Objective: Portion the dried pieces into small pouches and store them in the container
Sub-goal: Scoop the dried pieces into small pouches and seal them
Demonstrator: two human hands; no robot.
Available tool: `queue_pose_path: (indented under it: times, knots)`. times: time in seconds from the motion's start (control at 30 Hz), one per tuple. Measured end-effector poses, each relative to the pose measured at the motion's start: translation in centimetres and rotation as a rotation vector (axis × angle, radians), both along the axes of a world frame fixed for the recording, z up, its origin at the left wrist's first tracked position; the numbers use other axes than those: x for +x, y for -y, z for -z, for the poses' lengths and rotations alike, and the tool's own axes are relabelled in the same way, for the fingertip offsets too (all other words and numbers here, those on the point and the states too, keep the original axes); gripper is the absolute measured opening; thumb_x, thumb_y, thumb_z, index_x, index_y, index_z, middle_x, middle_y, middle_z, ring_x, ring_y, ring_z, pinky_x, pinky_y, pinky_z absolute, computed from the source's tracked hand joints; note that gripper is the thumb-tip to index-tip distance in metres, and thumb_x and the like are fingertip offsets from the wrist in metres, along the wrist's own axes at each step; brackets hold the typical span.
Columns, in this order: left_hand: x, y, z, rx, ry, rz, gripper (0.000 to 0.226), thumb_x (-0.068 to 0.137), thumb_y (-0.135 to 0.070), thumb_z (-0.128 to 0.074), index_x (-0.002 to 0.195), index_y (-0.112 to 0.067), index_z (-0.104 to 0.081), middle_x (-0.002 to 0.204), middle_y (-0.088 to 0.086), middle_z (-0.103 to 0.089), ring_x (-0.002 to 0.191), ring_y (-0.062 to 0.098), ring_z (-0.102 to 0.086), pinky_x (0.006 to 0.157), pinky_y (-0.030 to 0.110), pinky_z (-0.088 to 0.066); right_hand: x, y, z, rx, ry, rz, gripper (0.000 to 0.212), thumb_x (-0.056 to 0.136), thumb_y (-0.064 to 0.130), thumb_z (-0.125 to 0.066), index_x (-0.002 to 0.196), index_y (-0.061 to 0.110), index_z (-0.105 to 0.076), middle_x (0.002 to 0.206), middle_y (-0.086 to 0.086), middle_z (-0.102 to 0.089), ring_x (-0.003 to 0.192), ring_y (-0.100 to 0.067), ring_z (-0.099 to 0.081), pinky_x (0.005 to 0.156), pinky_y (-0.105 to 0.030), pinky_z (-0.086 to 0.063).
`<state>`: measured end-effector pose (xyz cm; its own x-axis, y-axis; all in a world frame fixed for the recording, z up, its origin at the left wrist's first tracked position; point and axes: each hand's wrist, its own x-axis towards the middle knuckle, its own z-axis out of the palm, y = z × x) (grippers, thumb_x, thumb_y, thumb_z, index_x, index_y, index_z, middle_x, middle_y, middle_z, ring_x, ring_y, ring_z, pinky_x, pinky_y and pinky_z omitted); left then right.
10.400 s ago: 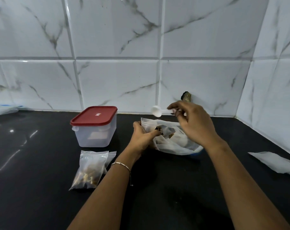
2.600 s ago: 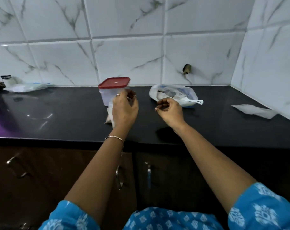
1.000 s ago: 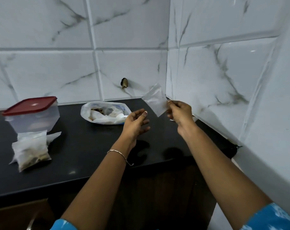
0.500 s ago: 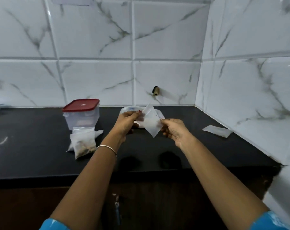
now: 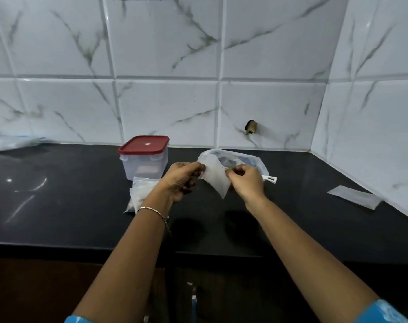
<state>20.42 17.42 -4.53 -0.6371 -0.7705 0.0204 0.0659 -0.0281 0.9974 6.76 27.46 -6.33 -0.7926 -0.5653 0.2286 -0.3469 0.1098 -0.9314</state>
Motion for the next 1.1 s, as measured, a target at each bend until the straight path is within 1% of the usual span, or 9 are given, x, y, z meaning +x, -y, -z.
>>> queue_pose_path:
  times: [0.1, 0.23, 0.33, 0.43, 0.5, 0.63, 0.7, 0.9, 1.1]
  knots:
    - [-0.7, 1.0, 1.0, 0.004, -0.029, -0.135, 0.02, 0.081, -0.011, -0.064, 0.066, -0.012, -0.05, 0.047, -0.006, -0.041, 0.037, 0.009, -0.03, 0.036, 0.015, -0.02, 0.2, 0.9, -0.3, -0.028, -0.33, 0.214, 0.013, 0.084, 0.036, -0.068, 0.087, 0.024, -0.066, 0.081, 0.016, -0.062, 0.074, -0.005, -0.054, 0.066, -0.026, -0.042]
    - [-2.0, 1.5, 1.8, -0.026, -0.055, -0.235, 0.014, 0.082, -0.014, -0.06, 0.072, -0.011, -0.05, 0.058, 0.001, -0.043, 0.039, 0.012, -0.036, 0.038, 0.017, -0.028, 0.0, 2.7, 0.3, -0.221, -0.55, 0.089, 0.01, 0.081, 0.025, -0.072, 0.083, 0.019, -0.064, 0.081, 0.01, -0.064, 0.074, -0.008, -0.056, 0.07, -0.027, -0.048]
    - [-2.8, 2.1, 1.9, -0.126, -0.065, -0.337, 0.023, 0.083, -0.019, -0.061, 0.065, -0.013, -0.048, 0.06, 0.001, -0.046, 0.045, 0.013, -0.044, 0.043, 0.022, -0.036, -0.1, 3.4, 1.1, -0.237, -0.77, 0.07, 0.011, 0.078, 0.021, -0.074, 0.082, 0.018, -0.064, 0.089, 0.008, -0.064, 0.08, -0.011, -0.059, 0.069, -0.027, -0.048]
    - [-3.4, 2.4, 1.9, -0.234, -0.09, -0.396, 0.026, 0.079, -0.023, -0.063, 0.059, -0.015, -0.048, 0.058, -0.001, -0.048, 0.056, 0.017, -0.051, 0.049, 0.027, -0.043, 0.0, 3.7, 1.4, -0.237, -0.839, 0.076, 0.008, 0.079, 0.023, -0.074, 0.081, 0.02, -0.067, 0.086, 0.01, -0.066, 0.079, -0.011, -0.06, 0.067, -0.027, -0.048]
    - [-3.5, 2.5, 1.9, -0.284, -0.084, -0.394, 0.023, 0.078, -0.023, -0.064, 0.06, -0.014, -0.053, 0.058, -0.001, -0.052, 0.059, 0.018, -0.054, 0.052, 0.029, -0.047, -0.1, 4.0, 1.5, -0.235, -0.753, 0.056, 0.006, 0.08, 0.026, -0.074, 0.081, 0.022, -0.069, 0.081, 0.013, -0.067, 0.073, -0.008, -0.058, 0.067, -0.026, -0.048]
    - [-3.4, 1.9, 1.8, -0.201, -0.136, -0.236, 0.013, 0.085, -0.012, -0.066, 0.074, -0.005, -0.065, 0.055, -0.003, -0.055, 0.054, 0.007, -0.056, 0.049, 0.022, -0.047, -0.6, 4.5, 1.6, -0.282, -0.257, -0.163, 0.01, 0.087, 0.026, -0.069, 0.088, 0.017, -0.074, 0.083, 0.005, -0.073, 0.073, -0.01, -0.069, 0.076, -0.037, -0.058]
    - [-3.3, 1.4, 1.9, -0.153, -0.144, -0.149, 0.013, 0.087, -0.012, -0.066, 0.086, 0.001, -0.067, 0.05, -0.006, -0.055, 0.052, 0.007, -0.057, 0.053, 0.023, -0.051, -0.5, 4.3, 1.6, -0.325, -0.111, -0.216, 0.012, 0.091, 0.022, -0.066, 0.09, 0.013, -0.074, 0.085, -0.001, -0.075, 0.073, -0.016, -0.072, 0.077, -0.04, -0.059]
    - [-2.8, 1.1, 2.1, -0.135, -0.161, -0.035, 0.005, 0.086, -0.013, -0.07, 0.086, -0.009, -0.07, 0.062, -0.001, -0.067, 0.064, 0.014, -0.064, 0.067, 0.03, -0.055, -0.3, 3.4, 1.3, -0.358, 0.123, -0.295, 0.018, 0.091, 0.018, -0.065, 0.096, 0.001, -0.072, 0.09, -0.013, -0.074, 0.076, -0.023, -0.074, 0.072, -0.032, -0.059]
    - [-2.5, 1.1, 2.3, -0.151, -0.167, -0.007, 0.007, 0.082, -0.011, -0.074, 0.086, -0.006, -0.071, 0.074, 0.007, -0.07, 0.074, 0.016, -0.069, 0.069, 0.029, -0.058, -0.3, 2.8, 1.1, -0.329, 0.182, -0.329, 0.02, 0.088, 0.021, -0.07, 0.093, 0.002, -0.073, 0.087, -0.012, -0.075, 0.078, -0.021, -0.074, 0.075, -0.03, -0.059]
